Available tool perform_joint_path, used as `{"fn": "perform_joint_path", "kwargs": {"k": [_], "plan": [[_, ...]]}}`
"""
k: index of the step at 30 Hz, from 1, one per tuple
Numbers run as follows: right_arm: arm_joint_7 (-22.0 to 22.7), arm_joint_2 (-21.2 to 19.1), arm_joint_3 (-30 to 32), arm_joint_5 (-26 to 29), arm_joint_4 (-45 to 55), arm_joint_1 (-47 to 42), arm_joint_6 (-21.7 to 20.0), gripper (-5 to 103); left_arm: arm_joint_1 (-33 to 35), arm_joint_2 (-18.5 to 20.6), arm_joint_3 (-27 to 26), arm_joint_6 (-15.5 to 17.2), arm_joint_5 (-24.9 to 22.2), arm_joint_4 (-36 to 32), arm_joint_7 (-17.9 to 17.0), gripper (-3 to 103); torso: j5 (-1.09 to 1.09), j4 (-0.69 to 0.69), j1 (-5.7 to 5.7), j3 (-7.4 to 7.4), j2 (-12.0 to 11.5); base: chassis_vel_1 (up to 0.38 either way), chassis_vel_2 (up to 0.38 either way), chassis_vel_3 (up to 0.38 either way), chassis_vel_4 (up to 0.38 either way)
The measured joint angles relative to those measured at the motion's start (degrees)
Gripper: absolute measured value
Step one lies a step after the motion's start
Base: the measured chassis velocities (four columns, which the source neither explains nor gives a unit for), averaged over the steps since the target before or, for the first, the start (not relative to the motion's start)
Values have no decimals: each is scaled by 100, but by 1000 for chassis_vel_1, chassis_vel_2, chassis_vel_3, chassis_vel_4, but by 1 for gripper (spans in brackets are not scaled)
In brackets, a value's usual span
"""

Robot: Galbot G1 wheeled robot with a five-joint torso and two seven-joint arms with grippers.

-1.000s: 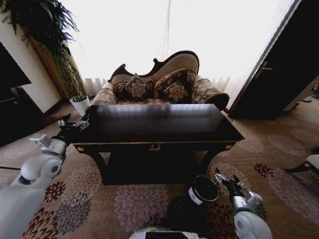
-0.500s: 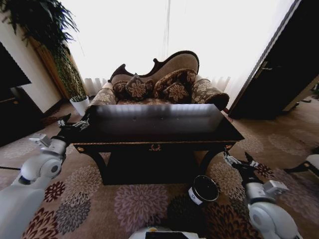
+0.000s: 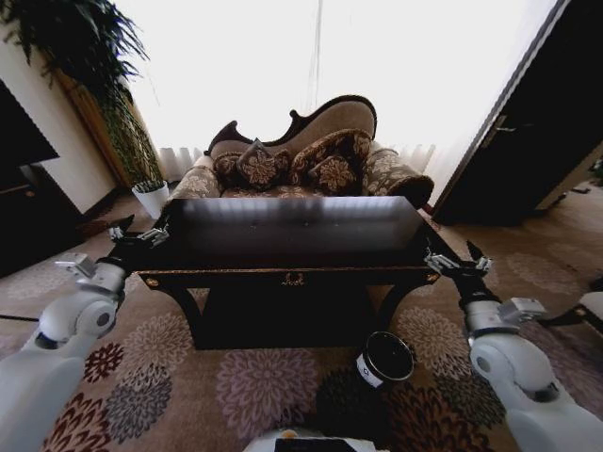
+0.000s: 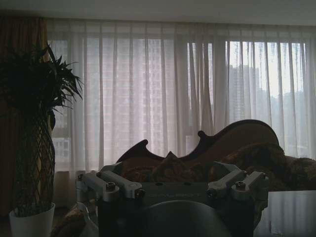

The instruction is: Move to the front of the table and place the trash on the table into the trash bin.

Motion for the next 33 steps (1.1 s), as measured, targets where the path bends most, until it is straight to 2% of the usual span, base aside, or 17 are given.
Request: {"fn": "perform_joint_path", "kwargs": {"k": [8,33], "plan": [[-24,-618,-313,402,-308,431,-103,100,0,0,0,0,0,0,0,100,-1,1,0,0,0,0,0,0,0],[-41,-646,-368,438,-344,426,-187,100,0,0,0,0,0,0,0,100,-1,0,0,-1,1,0,0,0,0]]}}
